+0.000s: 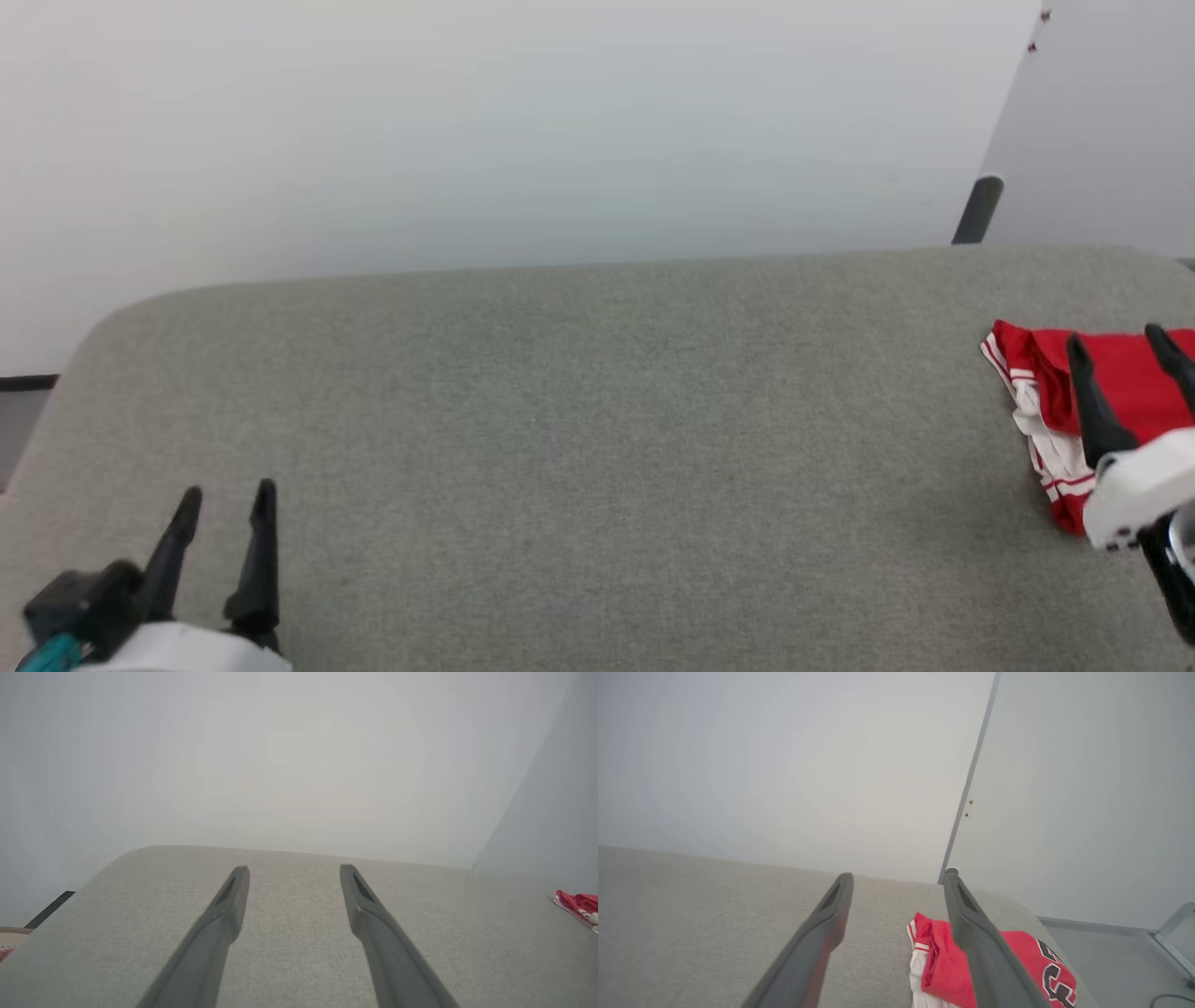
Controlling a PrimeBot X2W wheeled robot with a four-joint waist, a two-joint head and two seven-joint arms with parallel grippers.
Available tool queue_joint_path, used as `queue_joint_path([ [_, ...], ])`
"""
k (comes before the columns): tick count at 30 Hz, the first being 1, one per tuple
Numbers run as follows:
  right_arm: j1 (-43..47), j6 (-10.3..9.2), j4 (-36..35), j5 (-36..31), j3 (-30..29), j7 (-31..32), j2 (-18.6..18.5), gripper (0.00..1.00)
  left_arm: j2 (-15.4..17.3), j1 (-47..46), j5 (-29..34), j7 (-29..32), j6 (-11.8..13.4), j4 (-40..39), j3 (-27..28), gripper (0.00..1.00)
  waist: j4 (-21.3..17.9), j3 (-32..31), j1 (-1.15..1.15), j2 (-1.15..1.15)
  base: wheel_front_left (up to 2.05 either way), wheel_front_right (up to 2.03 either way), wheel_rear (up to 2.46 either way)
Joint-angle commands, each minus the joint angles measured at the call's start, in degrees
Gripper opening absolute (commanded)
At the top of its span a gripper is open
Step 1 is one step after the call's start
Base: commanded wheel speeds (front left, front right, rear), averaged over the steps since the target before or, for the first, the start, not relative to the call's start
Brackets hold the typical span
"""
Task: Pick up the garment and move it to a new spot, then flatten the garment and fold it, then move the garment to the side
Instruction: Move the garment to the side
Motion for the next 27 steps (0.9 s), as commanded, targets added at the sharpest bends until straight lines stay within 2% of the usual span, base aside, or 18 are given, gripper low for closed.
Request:
queue_joint_path([
  [1, 2.77, -0.08, -2.16, -0.56, -1.02, -0.43, 0.55, 1.00, 0.23, 1.95, -0.06, -0.44, 0.62, -0.82, 0.73, 1.00, 1.24, -1.50, 0.00, 0.00, 0.00, 0.00, 0.00],
  [7, 10.10, -0.08, -8.82, -0.74, -2.78, -0.49, 2.59, 1.00, 0.87, 5.72, 0.31, -0.68, 1.76, -1.87, 2.94, 1.00, 2.25, -2.80, 0.00, 0.00, 0.00, 0.00, 0.00],
  [14, 16.46, -0.08, -13.90, -0.84, -4.16, -0.02, 4.64, 1.00, 0.58, 8.83, 0.91, -0.90, 1.33, -2.18, 4.91, 1.00, 2.64, -3.59, 0.00, 0.00, 0.00, 0.00, 0.00],
  [27, 28.12, -0.08, -22.17, -1.72, -6.45, 0.25, 10.02, 1.00, -3.13, 13.91, 2.73, -0.95, -2.86, -2.48, 11.95, 1.00, 2.61, -4.37, 0.00, 0.00, 0.00, 0.00, 0.00],
])
